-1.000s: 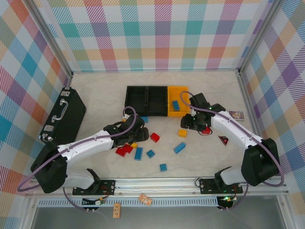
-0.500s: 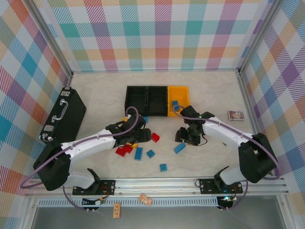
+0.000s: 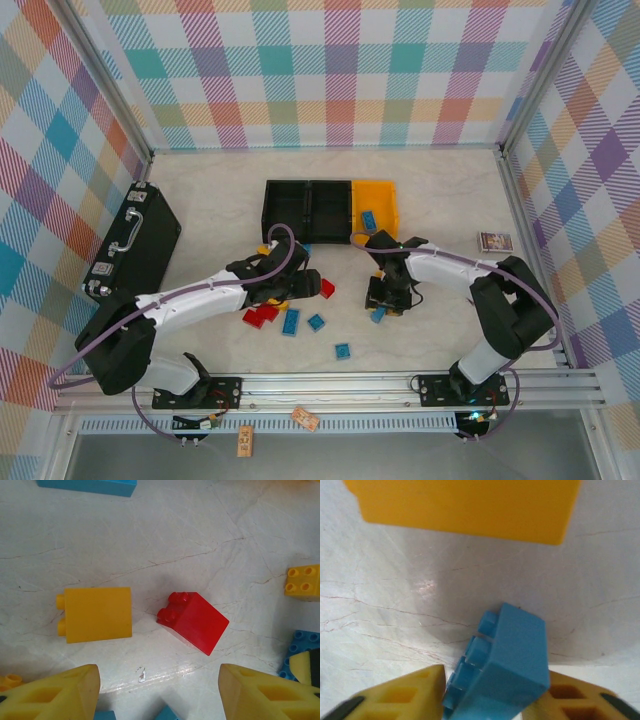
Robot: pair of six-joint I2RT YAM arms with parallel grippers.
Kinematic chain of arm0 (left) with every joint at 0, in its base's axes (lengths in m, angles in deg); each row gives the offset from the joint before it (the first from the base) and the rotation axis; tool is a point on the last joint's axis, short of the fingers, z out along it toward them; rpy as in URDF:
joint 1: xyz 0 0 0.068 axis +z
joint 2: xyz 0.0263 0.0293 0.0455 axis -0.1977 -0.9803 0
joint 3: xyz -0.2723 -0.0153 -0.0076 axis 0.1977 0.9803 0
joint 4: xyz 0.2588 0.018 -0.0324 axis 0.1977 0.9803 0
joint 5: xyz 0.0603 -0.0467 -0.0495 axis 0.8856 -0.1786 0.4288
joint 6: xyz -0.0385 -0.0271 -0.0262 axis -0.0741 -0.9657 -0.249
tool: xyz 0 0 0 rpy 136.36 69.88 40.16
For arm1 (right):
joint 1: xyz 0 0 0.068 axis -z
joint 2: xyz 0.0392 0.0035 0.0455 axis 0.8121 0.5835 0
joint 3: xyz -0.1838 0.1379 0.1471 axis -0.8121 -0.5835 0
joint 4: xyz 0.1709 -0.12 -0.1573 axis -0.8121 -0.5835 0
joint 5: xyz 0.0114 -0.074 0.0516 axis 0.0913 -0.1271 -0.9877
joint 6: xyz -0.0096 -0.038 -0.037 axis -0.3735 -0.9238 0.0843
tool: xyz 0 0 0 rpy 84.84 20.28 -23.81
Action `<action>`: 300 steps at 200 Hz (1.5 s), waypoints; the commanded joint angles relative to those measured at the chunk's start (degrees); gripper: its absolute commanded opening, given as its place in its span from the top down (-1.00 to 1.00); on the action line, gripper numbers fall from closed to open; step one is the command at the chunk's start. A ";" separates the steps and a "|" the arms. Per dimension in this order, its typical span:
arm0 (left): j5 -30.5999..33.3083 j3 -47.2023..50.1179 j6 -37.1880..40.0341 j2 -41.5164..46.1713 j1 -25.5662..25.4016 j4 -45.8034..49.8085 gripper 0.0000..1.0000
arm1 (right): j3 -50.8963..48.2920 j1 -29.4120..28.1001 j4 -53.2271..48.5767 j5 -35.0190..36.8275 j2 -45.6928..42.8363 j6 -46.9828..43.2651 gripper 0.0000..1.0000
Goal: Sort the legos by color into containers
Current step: Pick up the lego from the bottom-center of the table, then place the lego in the container.
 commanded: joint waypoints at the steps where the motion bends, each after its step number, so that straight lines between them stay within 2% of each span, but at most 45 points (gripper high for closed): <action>1: -0.03 0.79 -1.02 -0.78 -0.67 -0.64 -0.27 | 1.86 -0.74 -1.20 1.22 0.78 -0.29 0.43; 18: 0.02 0.76 -1.05 -0.83 -0.74 -0.64 -0.27 | 2.70 -1.05 -2.26 1.95 0.30 -0.92 0.63; 31: 0.18 0.70 -1.13 -0.70 -0.76 -0.80 -0.27 | 3.34 -1.15 -2.73 2.23 -0.54 -1.47 0.68; 71: 0.52 0.51 -1.94 0.12 -0.75 -1.25 -0.27 | 9.07 -1.07 -6.09 5.00 -3.24 -5.55 0.72; 108: 2.09 -0.35 -2.90 1.27 -0.69 -1.22 -0.27 | 17.94 1.47 -7.45 8.20 -1.42 -11.03 0.73; 187: 1.87 -0.87 -4.41 1.90 -0.76 -1.69 -0.27 | 41.62 8.82 -9.98 15.48 13.94 -20.62 0.70; 197: 1.81 -0.75 -4.36 2.14 -0.77 -3.99 -0.27 | 43.87 9.37 -10.49 16.13 15.89 -21.07 0.70; 253: 1.04 -1.89 -3.16 2.06 -0.73 -6.66 -0.30 | 52.22 11.75 -12.51 19.18 26.02 -22.92 0.68; 300: 0.51 -2.60 -3.06 0.07 -0.73 -6.61 -0.30 | 55.64 12.04 -13.29 20.32 30.90 -23.05 0.62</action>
